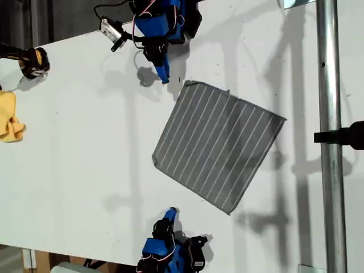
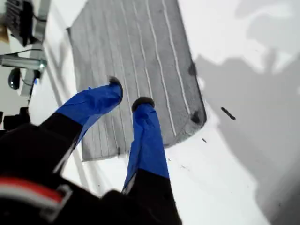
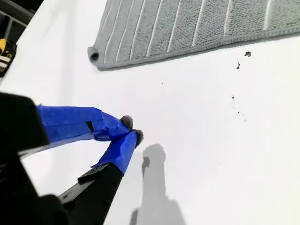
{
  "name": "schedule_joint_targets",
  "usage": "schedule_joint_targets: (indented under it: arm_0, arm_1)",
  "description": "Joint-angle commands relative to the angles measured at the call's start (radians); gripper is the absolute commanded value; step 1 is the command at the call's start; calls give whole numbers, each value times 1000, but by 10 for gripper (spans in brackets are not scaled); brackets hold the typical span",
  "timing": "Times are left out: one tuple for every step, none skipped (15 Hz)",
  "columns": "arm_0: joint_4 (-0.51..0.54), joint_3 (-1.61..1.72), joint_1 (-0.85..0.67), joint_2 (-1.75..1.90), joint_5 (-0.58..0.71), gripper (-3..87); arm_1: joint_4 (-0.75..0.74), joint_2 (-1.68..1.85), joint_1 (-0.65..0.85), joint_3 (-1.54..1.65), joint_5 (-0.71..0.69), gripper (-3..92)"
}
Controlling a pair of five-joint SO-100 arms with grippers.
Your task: Grasp corners of a towel and fold twice.
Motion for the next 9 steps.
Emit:
schedule_joint_targets:
  arm_0:
    - [2,2,2,6,-9,-15]
    - [2,2,0,6,-8,-15]
    - [2,2,0,6,-8,-15]
    - [2,2,-2,6,-8,-15]
    - [2,2,-3,6,-9,-15]
    - [2,2,-3,6,-9,-15]
    - [2,2,-3,6,-9,-15]
    - [2,2,-3,6,-9,-15]
    - [2,2,-5,6,-9,-15]
  arm_1:
    - [-87,-49,-38,-98,-14,57]
    - [-144,-143,-72,-143,-9,54]
    - [-187,-318,-103,-222,-8,41]
    - [-216,-526,-133,-331,-14,39]
    - [-256,-676,-161,-414,-25,43]
    - [-281,-781,-187,-482,-26,31]
    - [-275,-884,-218,-561,-26,-1]
    - [-253,-989,-253,-652,-26,0]
    - [-230,-1085,-285,-742,-29,8]
